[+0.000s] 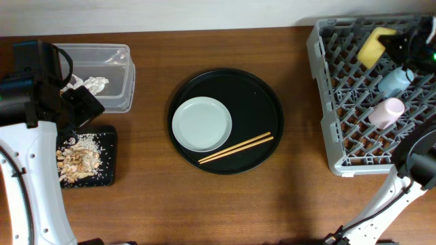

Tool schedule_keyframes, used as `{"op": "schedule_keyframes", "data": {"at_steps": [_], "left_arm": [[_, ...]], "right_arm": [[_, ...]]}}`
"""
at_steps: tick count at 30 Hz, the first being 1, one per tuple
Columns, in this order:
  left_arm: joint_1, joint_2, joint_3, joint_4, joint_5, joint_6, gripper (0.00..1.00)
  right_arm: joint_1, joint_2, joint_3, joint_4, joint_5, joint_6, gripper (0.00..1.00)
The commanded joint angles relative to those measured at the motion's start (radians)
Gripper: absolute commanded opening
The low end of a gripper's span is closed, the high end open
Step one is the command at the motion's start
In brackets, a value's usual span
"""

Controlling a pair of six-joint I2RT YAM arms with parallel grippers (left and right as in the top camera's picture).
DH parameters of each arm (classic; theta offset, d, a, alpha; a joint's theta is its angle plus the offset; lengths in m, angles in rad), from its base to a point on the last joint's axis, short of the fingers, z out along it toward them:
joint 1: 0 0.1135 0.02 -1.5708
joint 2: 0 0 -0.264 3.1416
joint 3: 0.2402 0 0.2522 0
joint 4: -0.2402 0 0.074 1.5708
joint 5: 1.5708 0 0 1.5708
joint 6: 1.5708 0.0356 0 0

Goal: Sort waste into correct bins and load items into the dishwasher rack
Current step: 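Grasp the yellow cup and carry it into the rack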

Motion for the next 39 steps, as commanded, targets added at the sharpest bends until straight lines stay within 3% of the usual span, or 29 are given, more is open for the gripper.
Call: {"op": "schedule_keyframes", "data": {"at_steps": [1,8,17,31,39], "left_arm": [[0.003,-0.01,0.006,-0.001,-0.004,0.002,0.99],[0.003,-0.01,0.006,-0.001,-0.004,0.002,0.99],[0.003,-0.01,0.006,-0.001,-0.005,0.002,0.99],[0.003,-0.01,0.006,-0.001,-0.004,0.002,0.99],[0.003,-0.01,0.006,-0.001,-0.004,0.002,0.99]], "right_arm": [[0.019,-0.012,-0.043,0.089,-0.116,0.118,0.04],[0.101,-0.012,-0.045,0.25,-0.082,0.268,0.04],[0.119,0.006,-0.045,0.254,0.048,0.325,0.04],[0.104,0.038,-0.048,0.196,0.146,0.323,0.04],[0.056,0.002,-0.047,-0.013,0.263,0.233,0.08]]}}
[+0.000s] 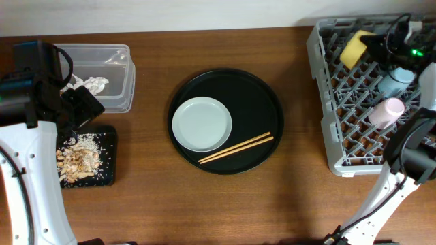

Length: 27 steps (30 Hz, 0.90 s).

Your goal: Sort waste into correct bins and load items into the dishwasher rack

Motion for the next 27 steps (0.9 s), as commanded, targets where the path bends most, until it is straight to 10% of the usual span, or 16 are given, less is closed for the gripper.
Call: {"op": "schedule_keyframes", "data": {"at_steps": [1,7,14,27], "left_arm": [[0.003,-0.01,0.006,-0.002,-0.004,0.002,0.99],[0.003,-0.01,0.006,-0.002,-0.005,0.002,0.99],[0.003,-0.01,0.006,-0.002,-0.004,0.002,0.99],[0.003,-0.01,0.006,-0.002,-0.004,0.002,0.99]], "right_arm": [[-0.026,-0.033,-0.015,-0.096,0.134,-0.073,0.11],[-0.059,-0.124,-0.015,-0.175,0.138,-0.083,0.46],[-0.085,-0.302,-0.015,-0.404,0.514,-0.148,0.48],[0.158,-0.304,-0.015,-0.268,1.133,-0.206,0.07]]}}
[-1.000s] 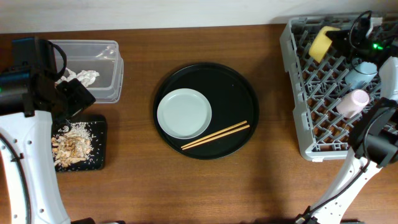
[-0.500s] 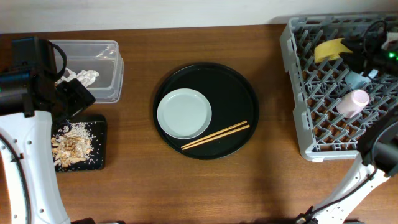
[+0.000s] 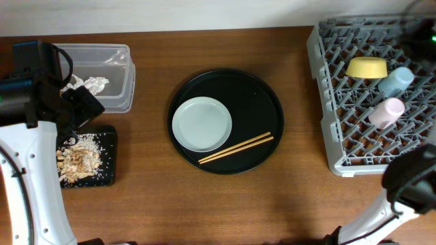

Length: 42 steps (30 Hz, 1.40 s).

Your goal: Sort waste into correct bins and load items into the dishwasher rack

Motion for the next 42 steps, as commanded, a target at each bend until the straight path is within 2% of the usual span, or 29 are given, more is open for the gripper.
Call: {"op": "schedule_keyframes", "data": {"at_steps": [1,6,11,21,26,30,35,38,40,42], "left_arm": [[0.003,-0.01,0.006,-0.002,-0.004,0.002,0.99],[0.003,-0.01,0.006,-0.002,-0.004,0.002,0.99],[0.003,-0.01,0.006,-0.002,-0.004,0.002,0.99],[0.003,-0.01,0.006,-0.002,-0.004,0.002,0.99],[0.003,-0.01,0.006,-0.002,-0.004,0.002,0.99],[0.003,-0.01,0.006,-0.002,-0.004,0.002,0.99],[0.003,-0.01,0.006,-0.002,-0.004,0.002,0.99],[0.003,-0.01,0.006,-0.002,-0.004,0.002,0.99],[0.003,-0.01,0.006,-0.002,-0.004,0.002,0.99],[0.003,-0.01,0.006,-0.002,-0.004,0.002,0.99]], "right_arm": [[0.097,0.097,0.0,0.042,0.318,-0.011,0.07],[0.153,0.212,0.0,0.095,0.428,-0.072,0.06],[0.155,0.254,0.0,0.071,0.513,-0.075,0.04],[0.154,0.194,0.001,-0.127,0.653,-0.126,0.04],[0.164,0.016,0.001,-0.171,0.601,-0.124,0.04],[0.18,-0.186,0.001,-0.219,0.436,-0.127,0.04],[0.235,-0.449,0.0,-0.362,0.269,-0.126,0.04],[0.291,-0.589,0.0,-0.455,0.254,-0.126,0.05],[0.343,-0.673,0.0,-0.51,0.254,-0.126,0.11],[0.391,-0.74,0.0,-0.567,0.254,-0.126,0.36]]}}
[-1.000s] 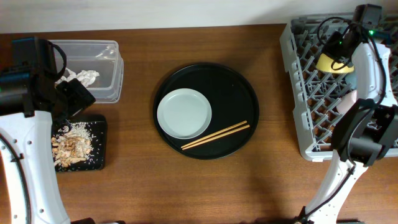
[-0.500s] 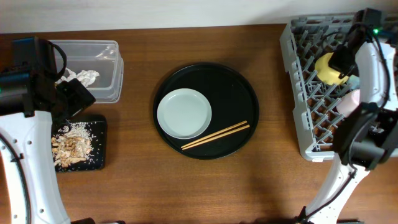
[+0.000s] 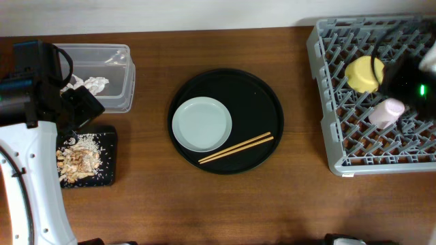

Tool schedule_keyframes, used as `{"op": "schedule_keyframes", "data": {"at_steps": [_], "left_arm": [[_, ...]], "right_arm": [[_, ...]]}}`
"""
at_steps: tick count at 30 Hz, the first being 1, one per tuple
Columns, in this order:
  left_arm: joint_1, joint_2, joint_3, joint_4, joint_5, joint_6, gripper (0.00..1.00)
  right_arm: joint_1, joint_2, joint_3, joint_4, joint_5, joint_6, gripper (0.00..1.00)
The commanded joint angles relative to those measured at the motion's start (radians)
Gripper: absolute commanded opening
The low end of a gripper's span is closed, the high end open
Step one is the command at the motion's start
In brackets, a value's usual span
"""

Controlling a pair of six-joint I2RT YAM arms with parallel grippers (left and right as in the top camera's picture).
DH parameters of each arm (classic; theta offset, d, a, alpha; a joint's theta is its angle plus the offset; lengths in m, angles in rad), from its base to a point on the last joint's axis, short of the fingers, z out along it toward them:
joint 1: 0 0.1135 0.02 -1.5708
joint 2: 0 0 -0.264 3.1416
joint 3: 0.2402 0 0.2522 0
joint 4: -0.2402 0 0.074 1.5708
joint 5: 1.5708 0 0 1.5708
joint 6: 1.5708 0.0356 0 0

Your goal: Sort waste into correct bins and load items into the dishwasher rack

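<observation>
A yellow bowl [image 3: 360, 73] lies in the grey dishwasher rack [image 3: 325, 102], with a pink cup [image 3: 386, 109] just below and right of it. My right gripper [image 3: 398, 78], dark and blurred, hovers over the rack right beside the bowl; its fingers cannot be made out. On the round black tray [image 3: 262, 102] rest a white plate [image 3: 201, 124] and a pair of chopsticks [image 3: 236, 148]. My left gripper [image 3: 83, 103] stays at the far left between the two bins, and its fingers do not show.
A clear plastic bin [image 3: 116, 75] with crumpled paper [image 3: 92, 84] stands at the back left. In front of it a black bin [image 3: 109, 156] holds food scraps [image 3: 78, 158]. The rack fills the right side up to the table edge.
My right arm, almost out of view at the upper right before, is now over the rack beside the yellow bowl. The bowl has shifted slightly and looks rounder. The blue cup is hidden.
My right gripper held the yellow bowl over the rack's back right corner, then further left over the rack. Then the bowl lay in the rack by the blue and pink cups, arm withdrawn. Now the arm is back beside the bowl. The left arm stayed still.
</observation>
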Motion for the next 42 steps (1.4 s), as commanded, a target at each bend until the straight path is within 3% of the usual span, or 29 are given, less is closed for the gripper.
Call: {"op": "schedule_keyframes", "data": {"at_steps": [1,2,6,7,9,15,16,18,20,25,29,35,38,42], "left_arm": [[0.003,-0.01,0.006,-0.002,-0.005,0.002,0.99],[0.003,-0.01,0.006,-0.002,-0.004,0.002,0.99],[0.003,-0.01,0.006,-0.002,-0.004,0.002,0.99],[0.003,-0.01,0.006,-0.002,-0.004,0.002,0.99],[0.003,-0.01,0.006,-0.002,-0.005,0.002,0.99],[0.003,-0.01,0.006,-0.002,-0.004,0.002,0.99],[0.003,-0.01,0.006,-0.002,-0.004,0.002,0.99],[0.003,-0.01,0.006,-0.002,-0.004,0.002,0.99],[0.003,-0.01,0.006,-0.002,-0.004,0.002,0.99],[0.003,-0.01,0.006,-0.002,-0.005,0.002,0.99],[0.003,-0.01,0.006,-0.002,-0.004,0.002,0.99],[0.003,-0.01,0.006,-0.002,-0.004,0.002,0.99],[0.003,-0.01,0.006,-0.002,-0.004,0.002,0.99],[0.003,-0.01,0.006,-0.002,-0.005,0.002,0.99]], "right_arm": [[0.076,-0.095,0.002,-0.078,-0.027,-0.009,0.5],[0.089,-0.119,0.002,-0.116,-0.027,-0.009,0.78],[0.1,-0.151,0.002,-0.269,-0.027,-0.009,0.89],[0.1,-0.154,-0.006,-0.269,-0.034,-0.01,0.95],[0.1,-0.172,-0.048,-0.268,-0.074,-0.005,0.98],[0.1,-0.149,-0.082,-0.264,-0.186,-0.005,0.99],[0.1,-0.137,-0.082,-0.249,-0.222,0.006,0.88],[0.1,-0.117,-0.087,-0.254,-0.243,0.057,0.87],[0.1,-0.095,-0.111,-0.269,-0.243,0.099,0.98],[0.146,-0.047,-0.335,-0.247,-0.24,0.113,0.99],[0.223,-0.042,-0.552,-0.09,-0.235,0.256,0.99],[0.431,-0.004,-0.887,0.351,-0.121,0.607,0.78],[0.532,0.103,-0.922,0.489,-0.082,0.673,0.77],[0.596,0.296,-0.858,0.538,-0.081,0.708,0.77]]}}
